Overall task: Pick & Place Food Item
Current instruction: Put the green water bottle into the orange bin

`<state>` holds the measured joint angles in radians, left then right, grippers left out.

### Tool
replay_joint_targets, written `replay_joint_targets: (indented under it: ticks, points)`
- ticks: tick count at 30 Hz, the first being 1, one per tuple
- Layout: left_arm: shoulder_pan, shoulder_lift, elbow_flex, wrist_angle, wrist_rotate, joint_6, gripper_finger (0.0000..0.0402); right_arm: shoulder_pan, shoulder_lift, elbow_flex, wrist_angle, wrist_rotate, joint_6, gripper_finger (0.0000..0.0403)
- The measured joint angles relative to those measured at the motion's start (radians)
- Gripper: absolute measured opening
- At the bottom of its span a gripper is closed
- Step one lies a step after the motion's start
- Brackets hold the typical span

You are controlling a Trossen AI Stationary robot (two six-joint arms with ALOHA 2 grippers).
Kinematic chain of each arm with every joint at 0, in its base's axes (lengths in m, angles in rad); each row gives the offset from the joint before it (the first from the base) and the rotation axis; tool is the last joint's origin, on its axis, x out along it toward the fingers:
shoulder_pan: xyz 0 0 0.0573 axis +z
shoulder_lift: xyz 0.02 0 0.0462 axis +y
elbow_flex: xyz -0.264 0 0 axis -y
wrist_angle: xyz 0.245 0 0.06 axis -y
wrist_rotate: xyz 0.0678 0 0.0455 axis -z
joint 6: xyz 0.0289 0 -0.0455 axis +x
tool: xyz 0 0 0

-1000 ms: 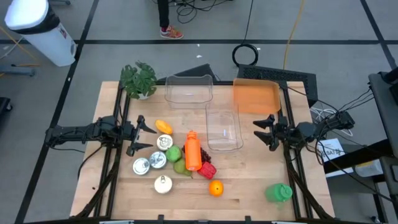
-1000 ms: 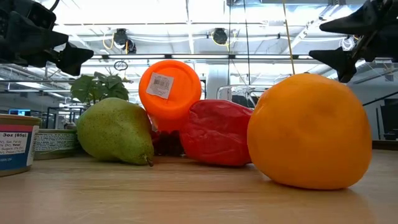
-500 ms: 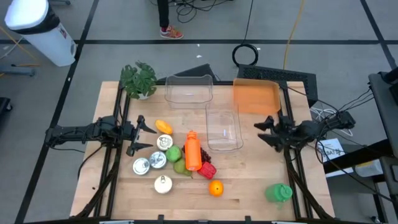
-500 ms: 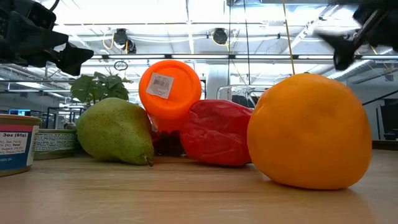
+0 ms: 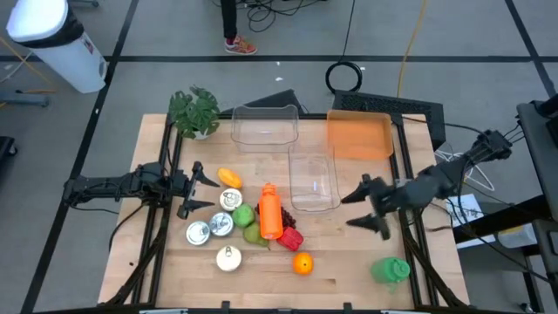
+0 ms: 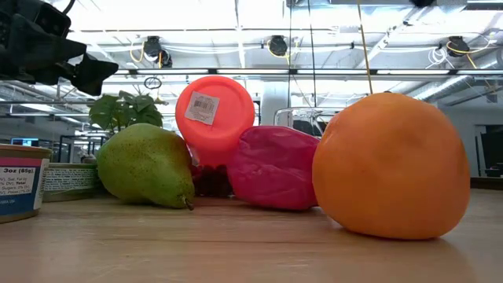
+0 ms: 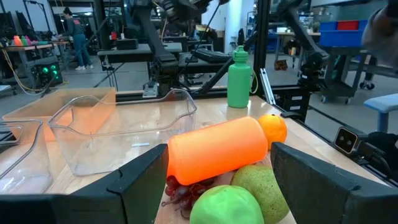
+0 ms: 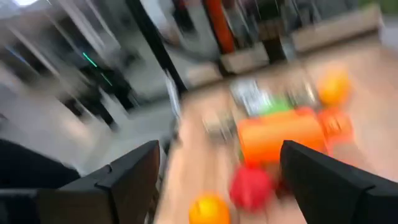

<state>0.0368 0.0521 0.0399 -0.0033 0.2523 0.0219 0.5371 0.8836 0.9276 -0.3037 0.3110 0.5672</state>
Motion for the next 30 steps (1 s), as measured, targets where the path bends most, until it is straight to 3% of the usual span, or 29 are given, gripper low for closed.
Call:
replay_joint_targets:
  ticks: [3, 6, 11, 19, 25, 30]
  points:
    - [0.0, 0.0, 0.0, 0.0, 0.0, 0.0, 0.0292, 0.021, 0.207, 0.266, -0.407, -0.028, 0.212, 0.0322]
    - [0.0, 0.0, 0.0, 0.0, 0.0, 0.0, 0.0292, 0.037, 0.377, 0.488, -0.751, -0.155, 0.46, 0.0322]
    - [0.0, 0.0, 0.0, 0.0, 0.0, 0.0, 0.0292, 0.101, 0.558, 0.669, -1.119, -0.379, 0.805, 0.0322]
    - [0.0, 0.0, 0.0, 0.0, 0.0, 0.0, 0.0292, 0.281, 0.611, 0.685, -1.228, -0.547, 1.191, 0.0322]
    - [0.0, 0.0, 0.0, 0.0, 0.0, 0.0, 0.0292, 0.391, 0.611, 0.682, -1.269, -0.54, 1.378, 0.0322]
    - [0.0, 0.0, 0.0, 0.0, 0.0, 0.0, 0.0292, 0.433, 0.612, 0.679, -1.255, -0.477, 1.434, 0.0322]
